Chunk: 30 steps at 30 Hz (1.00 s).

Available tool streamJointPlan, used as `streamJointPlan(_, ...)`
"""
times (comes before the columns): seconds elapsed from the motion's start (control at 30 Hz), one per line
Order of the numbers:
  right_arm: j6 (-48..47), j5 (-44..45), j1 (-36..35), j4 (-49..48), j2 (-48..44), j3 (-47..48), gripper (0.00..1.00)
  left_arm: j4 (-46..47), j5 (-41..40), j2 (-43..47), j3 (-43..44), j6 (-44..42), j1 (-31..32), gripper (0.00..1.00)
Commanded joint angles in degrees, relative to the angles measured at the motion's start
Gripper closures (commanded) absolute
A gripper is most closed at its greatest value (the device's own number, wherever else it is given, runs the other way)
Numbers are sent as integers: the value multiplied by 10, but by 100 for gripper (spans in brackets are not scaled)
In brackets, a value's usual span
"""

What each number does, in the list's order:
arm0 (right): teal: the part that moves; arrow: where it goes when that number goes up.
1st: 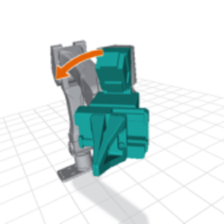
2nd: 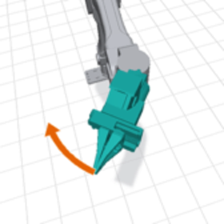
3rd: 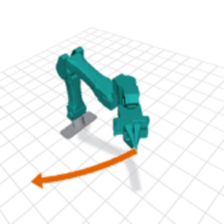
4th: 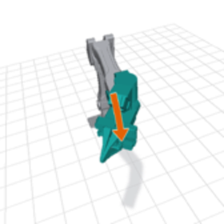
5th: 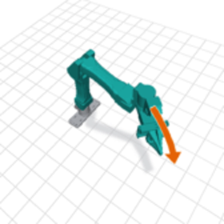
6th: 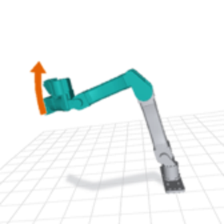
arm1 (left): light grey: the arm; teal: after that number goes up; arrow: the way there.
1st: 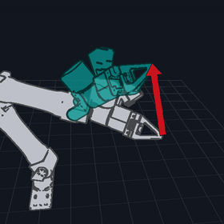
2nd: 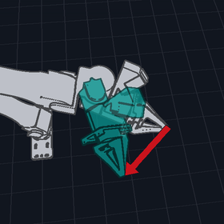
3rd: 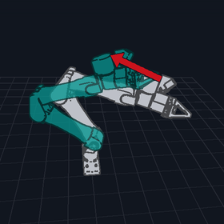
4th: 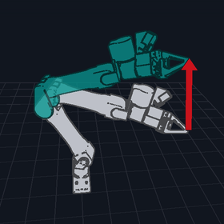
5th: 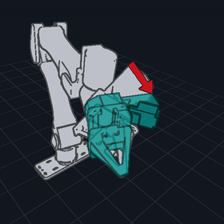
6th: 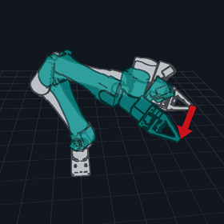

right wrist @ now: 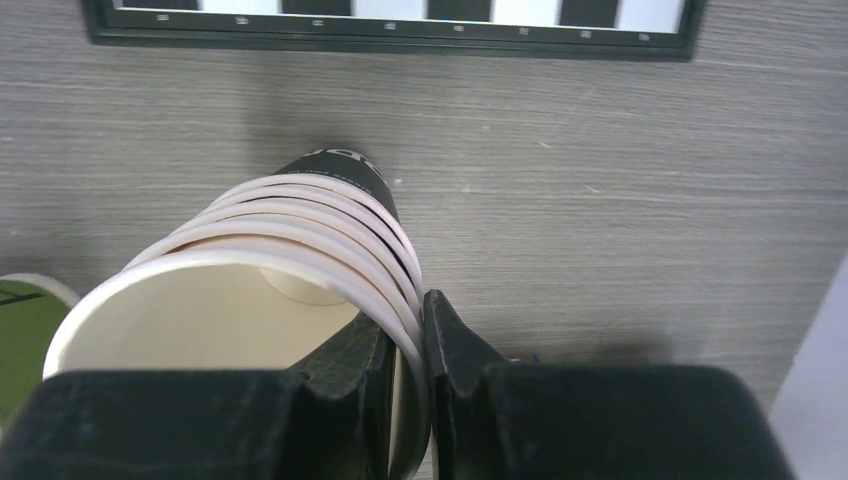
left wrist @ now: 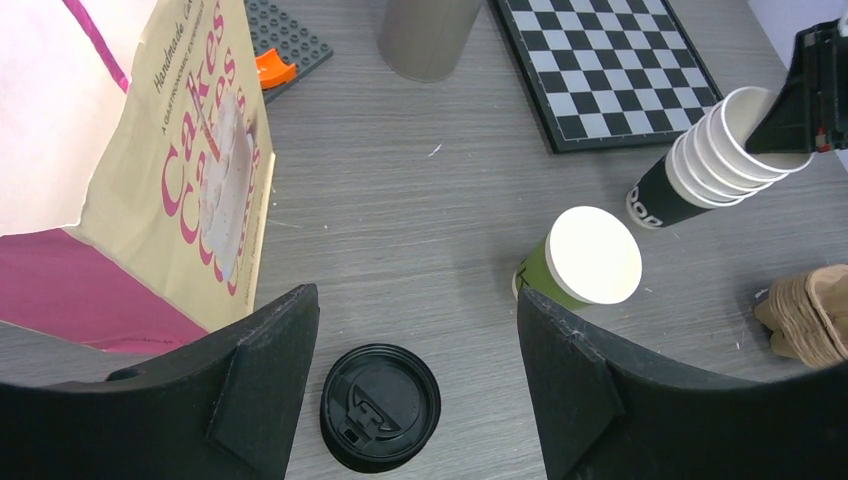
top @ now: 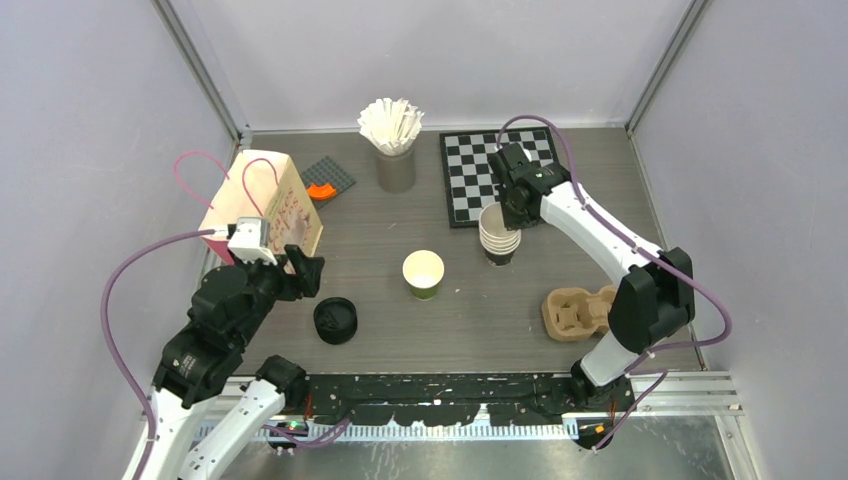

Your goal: Pack the takeout coffee

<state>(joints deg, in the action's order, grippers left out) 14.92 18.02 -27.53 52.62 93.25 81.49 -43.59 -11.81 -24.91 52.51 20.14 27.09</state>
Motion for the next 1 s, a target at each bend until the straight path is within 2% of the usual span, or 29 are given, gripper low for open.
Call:
streamJointPlan(0.0, -15, 76, 29, 31, -40, -8, 84, 14, 14, -11, -5, -3, -1, 26)
streamJointPlan(0.37, -17, 24, 204, 28, -98, -67, 84, 22, 48, -41, -9, -13, -1, 26)
streamJointPlan(0.47, -15, 28, 216, 23, -119, -78, 83, 32, 70, -55, -16, -22, -1, 26)
streamJointPlan(0.83, 5, 43, 224, 31, -134, -67, 55, -8, 112, -169, 16, -30, -1, 27)
streamJointPlan(0.97, 11, 74, 224, 65, -138, -28, 52, -16, 115, -197, 22, -27, -1, 28)
